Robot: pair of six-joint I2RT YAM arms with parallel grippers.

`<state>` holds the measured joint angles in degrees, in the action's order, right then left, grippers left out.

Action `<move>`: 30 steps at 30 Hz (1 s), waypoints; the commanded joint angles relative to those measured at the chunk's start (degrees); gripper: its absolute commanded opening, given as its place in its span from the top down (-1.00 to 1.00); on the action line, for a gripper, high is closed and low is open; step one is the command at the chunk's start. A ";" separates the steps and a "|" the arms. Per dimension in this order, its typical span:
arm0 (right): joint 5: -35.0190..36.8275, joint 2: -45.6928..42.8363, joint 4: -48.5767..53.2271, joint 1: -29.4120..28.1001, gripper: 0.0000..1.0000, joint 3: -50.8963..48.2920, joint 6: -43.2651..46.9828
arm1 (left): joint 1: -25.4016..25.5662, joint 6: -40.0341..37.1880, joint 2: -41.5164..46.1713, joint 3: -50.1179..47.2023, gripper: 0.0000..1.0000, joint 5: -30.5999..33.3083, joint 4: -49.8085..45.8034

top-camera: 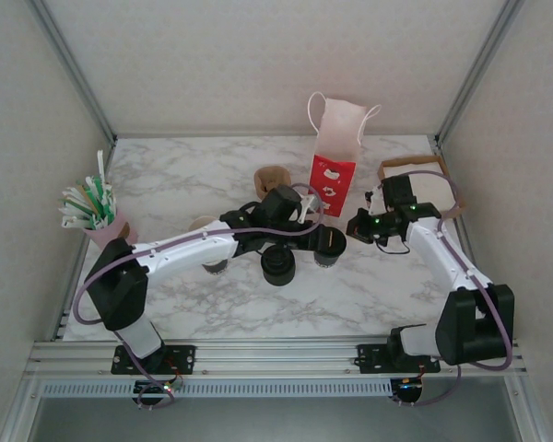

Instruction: Pack the takeout coffee

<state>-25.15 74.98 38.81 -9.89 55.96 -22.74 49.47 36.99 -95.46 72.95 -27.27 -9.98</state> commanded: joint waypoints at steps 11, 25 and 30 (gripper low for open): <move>-4.45 -5.56 -1.50 0.15 1.00 -6.88 -3.07 | -6.91 -1.97 -4.50 2.59 0.85 -4.48 -1.20; -7.02 -2.66 -4.43 0.14 1.00 -8.16 -3.60 | -7.20 -1.64 -9.64 3.34 0.96 -6.48 0.22; -7.09 -1.78 -5.12 0.14 1.00 -8.43 -3.45 | -7.21 -1.66 -10.09 2.90 0.97 -6.40 0.10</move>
<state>-31.46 72.18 34.33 -9.89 48.42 -26.22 42.63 35.77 -104.53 74.59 -32.47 -10.92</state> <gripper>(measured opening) 0.036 0.042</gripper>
